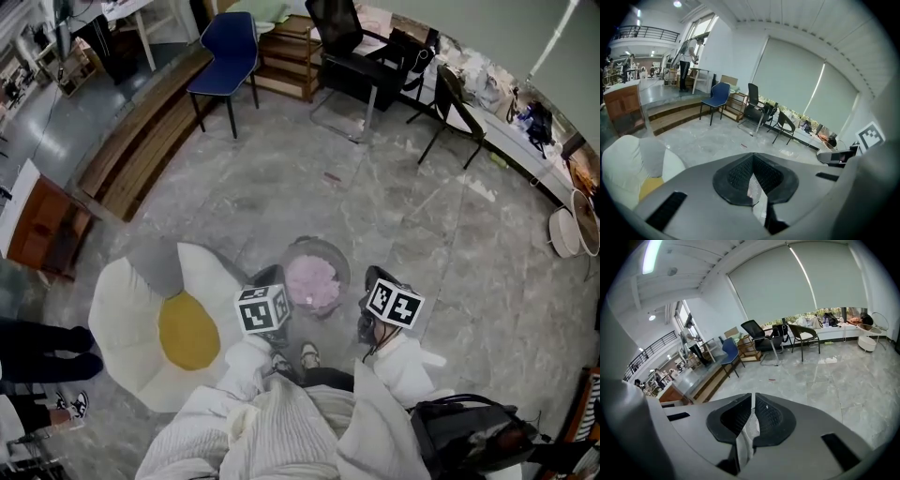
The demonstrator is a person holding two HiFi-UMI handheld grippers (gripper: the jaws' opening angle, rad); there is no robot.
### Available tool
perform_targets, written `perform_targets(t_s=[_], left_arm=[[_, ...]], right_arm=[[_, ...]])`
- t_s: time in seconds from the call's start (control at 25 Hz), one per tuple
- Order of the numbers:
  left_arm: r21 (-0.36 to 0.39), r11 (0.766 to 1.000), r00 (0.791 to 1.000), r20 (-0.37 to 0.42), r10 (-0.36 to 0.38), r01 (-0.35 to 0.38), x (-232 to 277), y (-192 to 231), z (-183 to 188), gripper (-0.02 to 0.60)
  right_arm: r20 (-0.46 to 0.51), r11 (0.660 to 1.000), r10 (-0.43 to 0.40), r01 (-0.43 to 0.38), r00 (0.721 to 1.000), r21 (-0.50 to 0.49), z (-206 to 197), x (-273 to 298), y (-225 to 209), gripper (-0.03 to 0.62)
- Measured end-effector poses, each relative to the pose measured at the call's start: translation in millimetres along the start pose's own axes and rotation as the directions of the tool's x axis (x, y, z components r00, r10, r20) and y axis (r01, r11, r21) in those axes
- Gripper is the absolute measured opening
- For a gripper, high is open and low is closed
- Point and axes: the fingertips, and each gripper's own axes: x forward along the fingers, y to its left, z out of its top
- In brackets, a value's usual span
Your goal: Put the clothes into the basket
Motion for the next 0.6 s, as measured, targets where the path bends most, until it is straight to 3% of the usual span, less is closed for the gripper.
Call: perform_targets(t_s=[0.16, 0.6], left_arm=[[-0.029, 0.999, 1.000, 0.017, -0.020, 0.020, -11, -5, 4, 0.003], [0.017, 0.999, 0.998, 0.044, -0.049, 0.048, -27, 4, 17, 0.003]], right_arm=[[0.005, 1.000, -0.005, 0.005, 1.000, -0.023, -5, -13, 8, 0.038], [0.034, 0.997, 0.046, -0.044, 0.998, -0.062, -2, -15, 49, 0.025]])
